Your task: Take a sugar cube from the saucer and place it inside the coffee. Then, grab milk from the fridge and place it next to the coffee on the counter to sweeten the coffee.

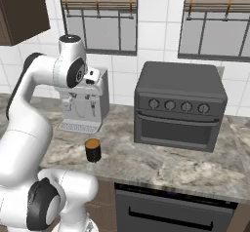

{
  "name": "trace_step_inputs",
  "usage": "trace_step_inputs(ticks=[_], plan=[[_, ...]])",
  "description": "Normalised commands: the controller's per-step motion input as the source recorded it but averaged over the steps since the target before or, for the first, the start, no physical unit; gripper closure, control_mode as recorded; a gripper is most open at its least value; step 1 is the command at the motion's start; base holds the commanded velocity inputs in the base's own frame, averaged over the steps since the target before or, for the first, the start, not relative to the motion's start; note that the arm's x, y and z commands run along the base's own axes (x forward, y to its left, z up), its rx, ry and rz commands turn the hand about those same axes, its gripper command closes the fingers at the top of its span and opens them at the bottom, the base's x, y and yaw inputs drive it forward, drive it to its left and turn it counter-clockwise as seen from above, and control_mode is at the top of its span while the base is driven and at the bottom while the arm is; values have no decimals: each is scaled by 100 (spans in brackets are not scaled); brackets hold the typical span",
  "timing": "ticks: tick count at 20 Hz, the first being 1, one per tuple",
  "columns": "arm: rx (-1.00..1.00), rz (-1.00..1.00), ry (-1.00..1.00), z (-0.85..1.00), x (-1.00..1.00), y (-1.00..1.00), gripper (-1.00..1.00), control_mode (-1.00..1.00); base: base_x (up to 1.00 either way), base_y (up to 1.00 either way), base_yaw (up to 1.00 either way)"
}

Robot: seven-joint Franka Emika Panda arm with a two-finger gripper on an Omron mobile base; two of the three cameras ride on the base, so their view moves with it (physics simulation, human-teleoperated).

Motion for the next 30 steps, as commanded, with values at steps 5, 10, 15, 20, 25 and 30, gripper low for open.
trace_step_inputs(ticks=[5,10,15,20,25,30], plan=[[0,0,0,0,-15,3,-100,-100,0,0,0],[0,1,0,-15,-59,45,-100,-100,0,0,0],[-5,9,0,-30,-34,100,-100,-100,0,0,0],[-10,10,2,-30,-3,100,-100,-100,0,0,0],[-13,10,11,-36,4,100,-100,-100,0,0,0],[-3,13,14,-26,6,79,-100,-100,0,0,0]])
